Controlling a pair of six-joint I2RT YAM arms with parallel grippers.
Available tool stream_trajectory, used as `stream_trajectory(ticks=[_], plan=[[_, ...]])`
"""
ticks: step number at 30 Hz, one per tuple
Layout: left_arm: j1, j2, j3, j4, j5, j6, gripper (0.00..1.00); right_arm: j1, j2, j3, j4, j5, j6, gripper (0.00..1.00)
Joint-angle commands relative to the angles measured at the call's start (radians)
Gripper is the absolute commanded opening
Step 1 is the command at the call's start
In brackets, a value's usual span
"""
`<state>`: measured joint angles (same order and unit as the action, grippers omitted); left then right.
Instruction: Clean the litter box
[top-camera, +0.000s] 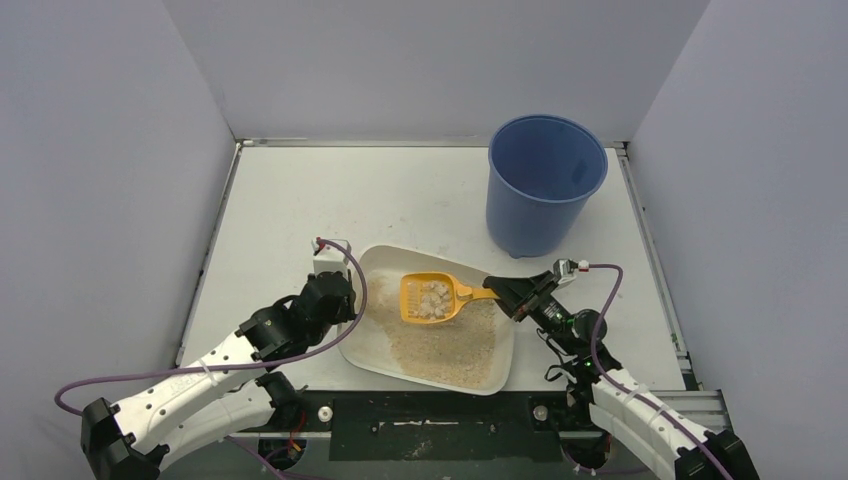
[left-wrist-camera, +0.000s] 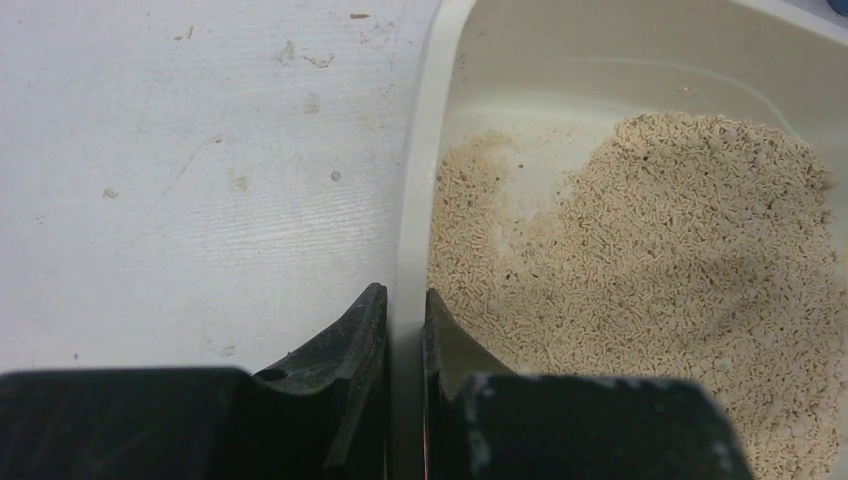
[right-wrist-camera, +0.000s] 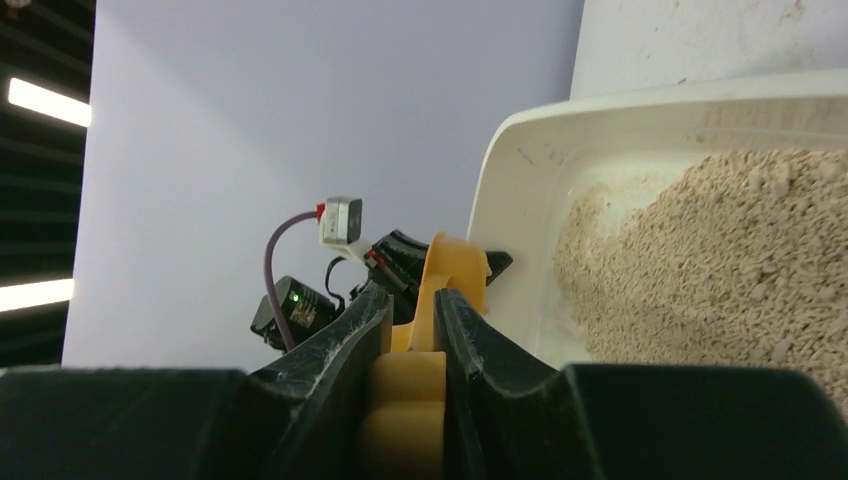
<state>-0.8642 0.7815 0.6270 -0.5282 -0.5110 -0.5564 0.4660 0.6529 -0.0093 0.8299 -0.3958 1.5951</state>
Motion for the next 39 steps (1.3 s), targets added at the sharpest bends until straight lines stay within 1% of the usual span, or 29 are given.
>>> stream_trajectory(ticks=[1,2,3,4,6,7,9,10,12,14,19,23,28,32,39], plan=[[0.003,-0.021,0.043,0.156,0.053,-0.036,0.00,-0.054,0.017,-0.121,0.137,-0.007,0.027,0.00],[0.002,-0.017,0.057,0.144,0.059,-0.037,0.00,-0.033,0.029,-0.112,0.169,-0.027,0.033,0.00],[0.002,-0.016,0.063,0.133,0.063,-0.036,0.00,-0.008,0.027,-0.103,0.162,-0.030,0.029,0.00],[0.002,-0.020,0.058,0.130,0.060,-0.033,0.00,0.007,0.009,-0.094,0.123,-0.017,0.013,0.00],[0.004,-0.025,0.032,0.148,0.038,-0.020,0.00,-0.023,-0.048,-0.081,-0.046,0.012,-0.034,0.00],[0.006,-0.021,0.026,0.155,0.032,-0.020,0.00,-0.052,-0.064,-0.091,-0.061,0.012,-0.028,0.00],[0.008,-0.005,0.040,0.151,0.049,-0.025,0.00,-0.079,-0.053,-0.105,0.042,-0.038,0.012,0.00],[0.008,0.000,0.050,0.142,0.054,-0.030,0.00,-0.080,-0.044,-0.085,0.050,-0.072,0.009,0.00],[0.008,-0.004,0.043,0.139,0.052,-0.031,0.00,-0.081,-0.062,-0.044,-0.016,-0.099,-0.018,0.00],[0.010,-0.007,0.030,0.147,0.037,-0.015,0.00,-0.082,-0.100,-0.036,-0.081,-0.081,-0.033,0.00],[0.015,0.002,0.025,0.136,0.021,-0.030,0.00,-0.082,-0.136,-0.012,-0.132,-0.062,-0.048,0.00],[0.023,0.040,0.005,0.128,-0.008,-0.045,0.00,-0.083,-0.153,0.103,-0.261,-0.044,-0.131,0.00],[0.034,0.090,-0.018,0.134,0.003,-0.066,0.00,-0.091,-0.169,0.249,-0.419,0.013,-0.217,0.00],[0.039,0.096,-0.048,0.155,-0.001,-0.071,0.00,-0.099,-0.161,0.336,-0.465,0.068,-0.220,0.00],[0.043,0.121,-0.099,0.188,0.046,-0.126,0.00,-0.124,-0.094,0.482,-0.517,0.182,-0.241,0.00]])
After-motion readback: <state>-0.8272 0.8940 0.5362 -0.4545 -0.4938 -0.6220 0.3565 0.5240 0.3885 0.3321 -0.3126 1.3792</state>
